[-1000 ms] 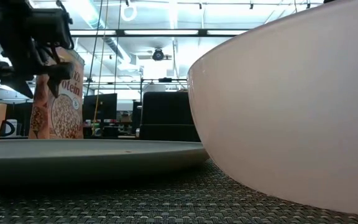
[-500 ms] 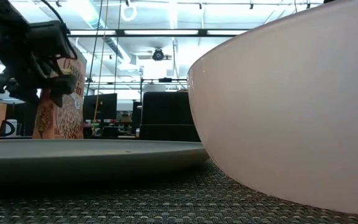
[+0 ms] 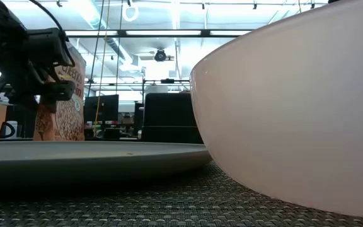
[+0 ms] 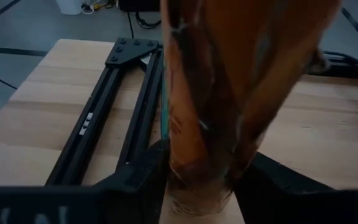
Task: Arrange a breakfast setting
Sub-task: Pour the cereal from the cereal box into the orange bowl
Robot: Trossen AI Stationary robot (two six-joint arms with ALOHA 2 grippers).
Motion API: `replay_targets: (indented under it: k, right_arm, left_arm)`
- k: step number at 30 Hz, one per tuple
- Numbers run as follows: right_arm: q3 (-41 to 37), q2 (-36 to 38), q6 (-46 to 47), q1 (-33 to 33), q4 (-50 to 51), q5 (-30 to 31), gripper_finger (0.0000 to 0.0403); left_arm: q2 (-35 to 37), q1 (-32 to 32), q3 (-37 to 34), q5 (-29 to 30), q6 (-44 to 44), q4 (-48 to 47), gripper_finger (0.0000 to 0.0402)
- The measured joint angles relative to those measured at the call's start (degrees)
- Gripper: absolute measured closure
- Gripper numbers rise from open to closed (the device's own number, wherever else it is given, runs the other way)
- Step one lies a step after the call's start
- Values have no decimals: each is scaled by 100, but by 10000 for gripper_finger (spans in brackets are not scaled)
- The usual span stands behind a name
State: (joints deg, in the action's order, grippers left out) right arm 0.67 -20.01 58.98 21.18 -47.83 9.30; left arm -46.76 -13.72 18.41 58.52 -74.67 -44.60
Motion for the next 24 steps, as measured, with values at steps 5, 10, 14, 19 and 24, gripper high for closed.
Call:
replay_targets:
  k: [5, 10, 14, 19, 24]
  right_arm:
    - [0, 0, 1, -2, 0, -39, 393]
    - [0, 0, 2, -2, 0, -39, 393]
    - [0, -2, 0, -2, 0, -53, 393]
    - [0, -2, -10, -2, 0, -57, 393]
    - [0, -2, -20, -2, 2, -171, 393]
  left_arm:
    - [2, 0, 0, 50, 33, -31, 280]
    - [83, 0, 89, 11, 33, -238, 344]
    - [248, 2, 322, -22, 31, -767, 389]
    - [563, 9, 653, -39, 28, -1375, 388]
    - [950, 7, 1282, 10, 218, -1815, 391]
